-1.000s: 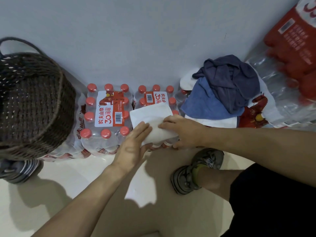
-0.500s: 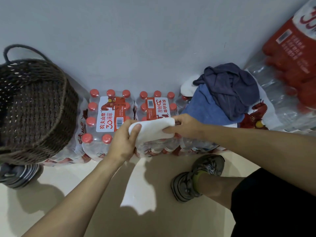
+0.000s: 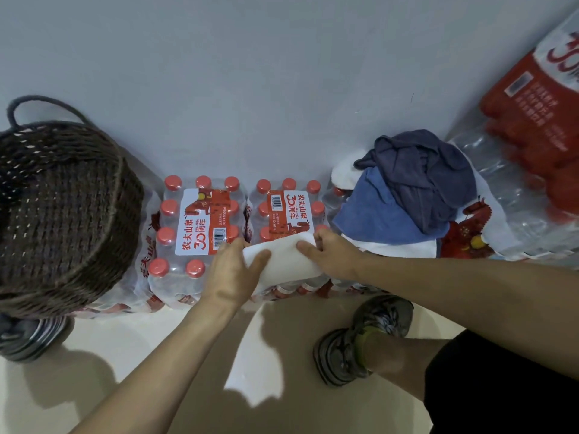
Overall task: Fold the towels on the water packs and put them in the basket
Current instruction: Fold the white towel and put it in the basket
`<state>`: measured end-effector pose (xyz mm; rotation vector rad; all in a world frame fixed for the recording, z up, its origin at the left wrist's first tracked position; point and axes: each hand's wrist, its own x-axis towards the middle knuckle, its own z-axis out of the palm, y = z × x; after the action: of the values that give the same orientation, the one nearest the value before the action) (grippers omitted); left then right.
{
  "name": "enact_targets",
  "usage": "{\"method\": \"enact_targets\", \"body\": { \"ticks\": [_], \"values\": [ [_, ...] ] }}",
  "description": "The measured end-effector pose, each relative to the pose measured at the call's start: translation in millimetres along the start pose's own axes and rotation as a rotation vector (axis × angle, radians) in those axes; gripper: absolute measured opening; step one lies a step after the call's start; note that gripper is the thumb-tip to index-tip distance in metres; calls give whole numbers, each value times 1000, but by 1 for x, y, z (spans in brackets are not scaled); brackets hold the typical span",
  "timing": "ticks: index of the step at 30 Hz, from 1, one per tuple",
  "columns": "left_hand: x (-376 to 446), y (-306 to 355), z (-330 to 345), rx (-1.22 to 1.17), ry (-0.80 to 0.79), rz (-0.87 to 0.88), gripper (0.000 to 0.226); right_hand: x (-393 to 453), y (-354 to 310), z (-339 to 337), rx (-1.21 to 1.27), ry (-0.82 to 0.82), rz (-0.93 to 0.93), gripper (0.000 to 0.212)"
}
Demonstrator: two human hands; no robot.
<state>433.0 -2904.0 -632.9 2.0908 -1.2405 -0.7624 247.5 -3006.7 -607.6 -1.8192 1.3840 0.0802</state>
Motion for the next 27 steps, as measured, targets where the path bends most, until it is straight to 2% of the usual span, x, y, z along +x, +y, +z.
{"method": "enact_targets", "body": {
  "ticks": [2,5,8,10,13,16,18,20,24,27],
  "values": [
    [-1,3,0,11,4,22,27,1,-3,2,-51,-8,26,34],
    [-5,7,0,76,-16,66,32,2,-4,3,-69,-19,70,41],
    [-8,3,-7,257,-126,133,43,4,-2,5,-85,-6,76,46],
    [-8,2,-13,285,-220,185,47,5,1,5,-92,9,74,48],
    [-10,6,-17,200,-338,154,46,4,6,5,-94,36,45,44],
    [-13,10,-11,226,-417,71,53,1,13,5,-84,34,25,43],
    [-15,9,-5,106,-450,-75,58,0,15,4,-56,31,42,42],
    [-18,7,0,-140,-424,-227,58,-1,15,3,-42,31,44,41],
    [-18,7,4,-346,-334,-365,52,-3,13,0,22,25,51,41],
    [-17,5,-1,-521,-455,-466,55,-7,13,-4,120,37,75,27]
  ]
}}
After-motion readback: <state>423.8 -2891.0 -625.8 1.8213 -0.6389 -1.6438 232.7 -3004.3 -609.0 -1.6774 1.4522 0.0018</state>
